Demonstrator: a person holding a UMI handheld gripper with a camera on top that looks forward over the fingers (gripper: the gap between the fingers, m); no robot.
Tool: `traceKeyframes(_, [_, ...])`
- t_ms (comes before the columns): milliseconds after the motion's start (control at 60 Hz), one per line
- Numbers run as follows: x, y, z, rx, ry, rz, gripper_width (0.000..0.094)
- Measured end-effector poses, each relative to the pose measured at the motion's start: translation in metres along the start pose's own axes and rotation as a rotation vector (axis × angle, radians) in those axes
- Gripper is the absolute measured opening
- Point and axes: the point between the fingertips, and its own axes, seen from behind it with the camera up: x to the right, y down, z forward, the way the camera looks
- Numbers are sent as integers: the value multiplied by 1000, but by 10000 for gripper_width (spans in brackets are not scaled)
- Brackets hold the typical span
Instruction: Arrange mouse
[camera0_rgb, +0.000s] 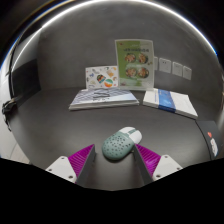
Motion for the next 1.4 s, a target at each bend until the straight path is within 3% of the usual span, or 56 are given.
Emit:
traceKeyframes(217, [1, -21, 38, -38, 103, 67, 798])
traceKeyframes(233, [1, -22, 39, -36, 107, 69, 835])
traceKeyframes(250, [0, -23, 40, -37, 107, 68, 812])
traceKeyframes(317, [-5, -25, 44, -40, 93, 76, 524])
traceKeyframes(433, [-6, -24, 41, -61, 103, 75, 453])
traceKeyframes(500, [-16, -29, 35, -78, 59, 80, 452])
traceKeyframes(550, [-20, -56, 21, -22, 27, 56, 452])
traceKeyframes(683, [21, -162, -54, 223, 38, 62, 452])
traceKeyframes(750, [81, -214, -99, 328, 100, 34, 450])
traceKeyframes(833, [171, -233, -142, 392, 226, -24, 447])
traceKeyframes(933, [285, -212, -174, 373, 341, -15, 448])
traceKeyframes(1000, [352, -173, -158, 334, 362, 25, 446])
traceKeyframes(1200, [466, -40, -90, 88, 277, 105, 448])
traceKeyframes(1400, [490, 15, -51, -25, 176, 95, 451])
